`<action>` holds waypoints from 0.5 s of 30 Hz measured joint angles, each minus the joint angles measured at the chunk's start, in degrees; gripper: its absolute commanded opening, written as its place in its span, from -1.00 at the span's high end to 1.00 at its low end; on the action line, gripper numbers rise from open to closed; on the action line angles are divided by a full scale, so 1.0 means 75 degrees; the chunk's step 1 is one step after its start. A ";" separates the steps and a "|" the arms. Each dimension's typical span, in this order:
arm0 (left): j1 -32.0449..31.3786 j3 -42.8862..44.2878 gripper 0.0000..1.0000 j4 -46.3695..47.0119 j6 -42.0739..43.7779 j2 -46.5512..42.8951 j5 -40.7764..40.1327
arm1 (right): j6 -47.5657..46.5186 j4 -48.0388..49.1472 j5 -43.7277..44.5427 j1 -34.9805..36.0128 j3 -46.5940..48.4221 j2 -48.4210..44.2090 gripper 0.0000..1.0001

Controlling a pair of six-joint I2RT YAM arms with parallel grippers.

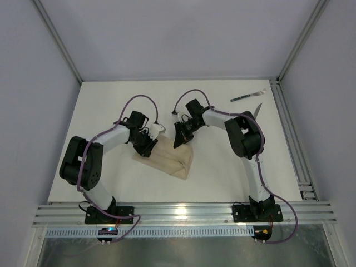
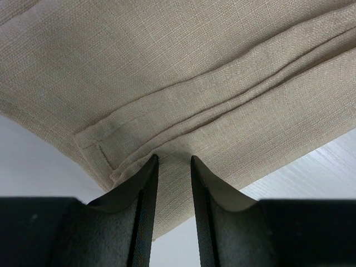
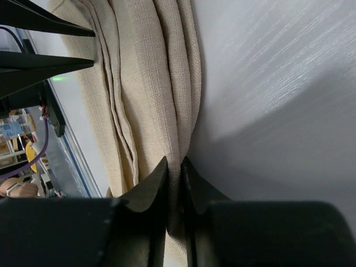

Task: Fold the napkin into a case and place the utensils inside
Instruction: Pick up the 2/3-rectangle-folded napkin at the center of the board, then fold the 2/3-rectangle-folded napkin at the center of the board.

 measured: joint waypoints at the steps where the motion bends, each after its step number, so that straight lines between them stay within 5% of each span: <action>1: 0.0000 -0.0003 0.35 0.0003 0.0000 0.0000 0.0000 | 0.0012 0.0009 0.0020 0.0009 0.0000 0.0000 0.75; 5: 0.0000 -0.0009 0.35 0.0009 0.0000 0.0000 0.0009 | 0.0204 0.0035 0.0335 0.0055 -0.0015 -0.0061 0.92; 15: 0.0050 -0.0009 0.35 0.0003 -0.0006 0.0003 0.0178 | 0.0621 0.1032 0.3483 0.1096 -0.1661 -0.2343 0.93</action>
